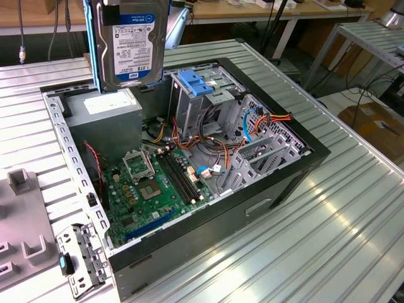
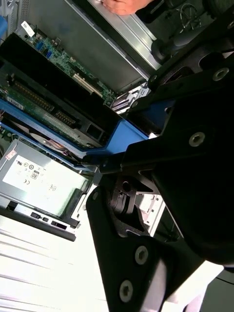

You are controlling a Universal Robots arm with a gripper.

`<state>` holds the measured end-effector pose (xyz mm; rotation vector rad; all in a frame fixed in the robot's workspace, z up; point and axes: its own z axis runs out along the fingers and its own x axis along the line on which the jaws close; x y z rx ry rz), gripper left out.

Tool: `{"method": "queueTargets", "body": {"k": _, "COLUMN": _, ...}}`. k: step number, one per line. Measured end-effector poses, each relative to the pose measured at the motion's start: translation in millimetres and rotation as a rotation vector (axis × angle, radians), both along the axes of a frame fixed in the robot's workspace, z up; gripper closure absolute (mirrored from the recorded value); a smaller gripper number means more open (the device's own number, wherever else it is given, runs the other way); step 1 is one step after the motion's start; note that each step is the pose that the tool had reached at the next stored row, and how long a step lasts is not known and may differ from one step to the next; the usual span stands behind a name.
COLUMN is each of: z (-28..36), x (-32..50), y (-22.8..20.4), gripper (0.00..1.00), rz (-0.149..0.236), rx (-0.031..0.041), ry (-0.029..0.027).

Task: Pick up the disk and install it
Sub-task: 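Insert the disk into the insertion slot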

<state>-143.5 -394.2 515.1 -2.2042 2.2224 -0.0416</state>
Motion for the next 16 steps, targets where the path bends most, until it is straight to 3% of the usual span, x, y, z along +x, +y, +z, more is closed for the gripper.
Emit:
{"method": "queueTargets", "body": {"k": 6, "z": 0.0, "x": -0.1, "y": -2.1, "gripper": 0.63, "rz": 0.000, "rx": 0.0001, "ry": 0.0000}}
{"method": "queueTargets", "body": {"k": 16, "z": 0.0, "x": 0.0, "y": -13.6, "gripper": 0.63, "rz": 0.000, "rx": 0.0001, "ry": 0.0000}}
